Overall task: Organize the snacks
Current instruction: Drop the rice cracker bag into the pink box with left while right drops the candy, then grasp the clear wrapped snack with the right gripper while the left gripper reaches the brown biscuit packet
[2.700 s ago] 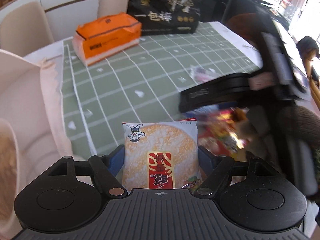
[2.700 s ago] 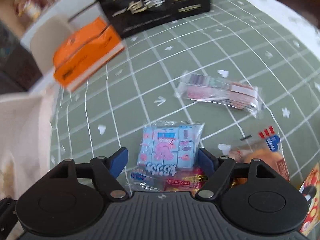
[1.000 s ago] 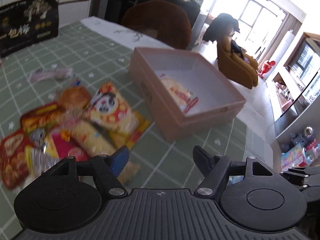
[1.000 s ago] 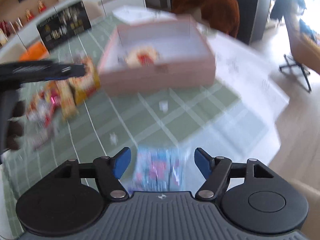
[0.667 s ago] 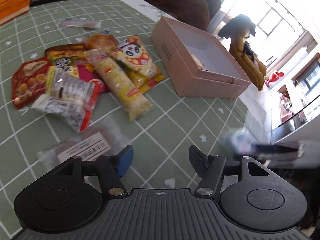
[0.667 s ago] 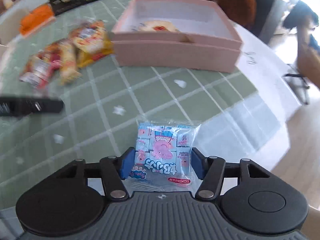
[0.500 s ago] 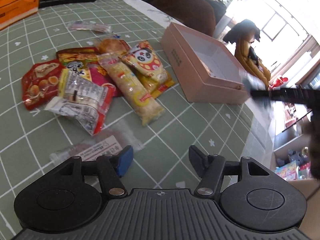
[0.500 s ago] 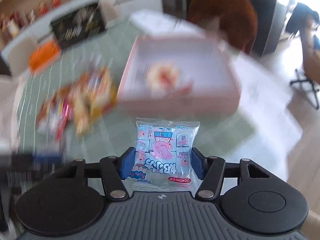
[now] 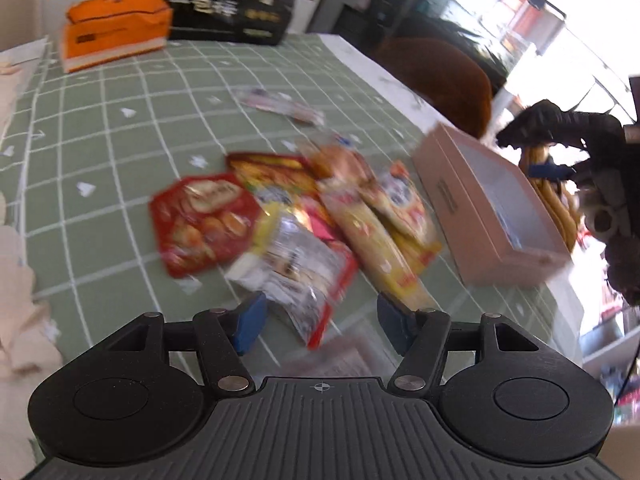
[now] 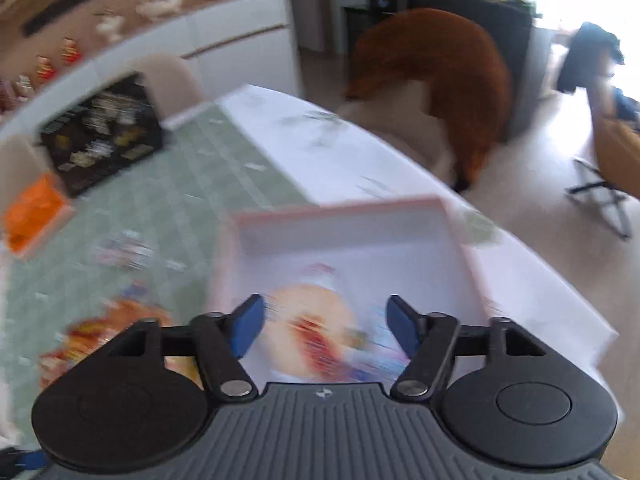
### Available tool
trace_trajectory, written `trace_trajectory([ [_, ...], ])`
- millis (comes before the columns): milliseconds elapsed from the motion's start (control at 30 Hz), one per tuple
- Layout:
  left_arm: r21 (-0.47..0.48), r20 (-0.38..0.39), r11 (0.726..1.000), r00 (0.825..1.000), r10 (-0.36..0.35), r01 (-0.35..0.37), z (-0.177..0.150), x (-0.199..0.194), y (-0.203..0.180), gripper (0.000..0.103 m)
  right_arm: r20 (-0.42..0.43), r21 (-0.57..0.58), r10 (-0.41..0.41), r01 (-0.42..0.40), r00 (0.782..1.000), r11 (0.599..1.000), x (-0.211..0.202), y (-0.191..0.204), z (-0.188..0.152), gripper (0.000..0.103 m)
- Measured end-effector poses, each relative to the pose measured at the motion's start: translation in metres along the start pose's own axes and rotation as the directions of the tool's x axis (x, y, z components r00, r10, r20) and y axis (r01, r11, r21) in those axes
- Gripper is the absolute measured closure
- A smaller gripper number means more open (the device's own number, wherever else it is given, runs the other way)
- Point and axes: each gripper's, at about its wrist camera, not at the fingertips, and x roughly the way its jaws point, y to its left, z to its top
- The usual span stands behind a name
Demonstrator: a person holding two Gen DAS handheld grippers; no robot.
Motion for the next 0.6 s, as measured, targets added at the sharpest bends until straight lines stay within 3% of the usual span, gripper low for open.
trace_trajectory([
  [167, -0.02, 0.004, 1.0, 1.0, -0.005, 0.006, 0.006, -0.002, 0.011, 0.038, -0.114, -0.119, 0.186, -0.2, 0.976, 0.973, 0.049, 0.095, 0.049, 0.024],
  [267, 0.003, -0.016, 1.0, 1.0, -0.018, 0.019, 0.003, -0.003, 0.01, 0.041, -0.196, -0.178, 0.221, -0.256, 0.955, 0.95, 0.096, 0.149, 0.061, 0.024],
  [333, 0.016, -0.028, 1.0, 0.999, -0.023, 0.024, 0.001, -0.003, 0.011, 0.041, -0.243, -0.204, 0.214, -0.265, 0.946, 0.942, 0.129, 0.173, 0.061, 0.024],
  [433, 0.023, -0.029, 0.999, 0.999, -0.033, 0.034, -0.001, -0.005, 0.015, 0.044, -0.267, -0.264, 0.147, -0.218, 0.953, 0.939, 0.167, 0.2, 0.056, 0.024],
  [600, 0.011, -0.032, 0.999, 0.999, -0.039, 0.039, -0.001, -0.002, 0.017, 0.047, -0.256, -0.415, 0.088, -0.191, 0.963, 0.89, 0.192, 0.23, 0.051, 0.023],
])
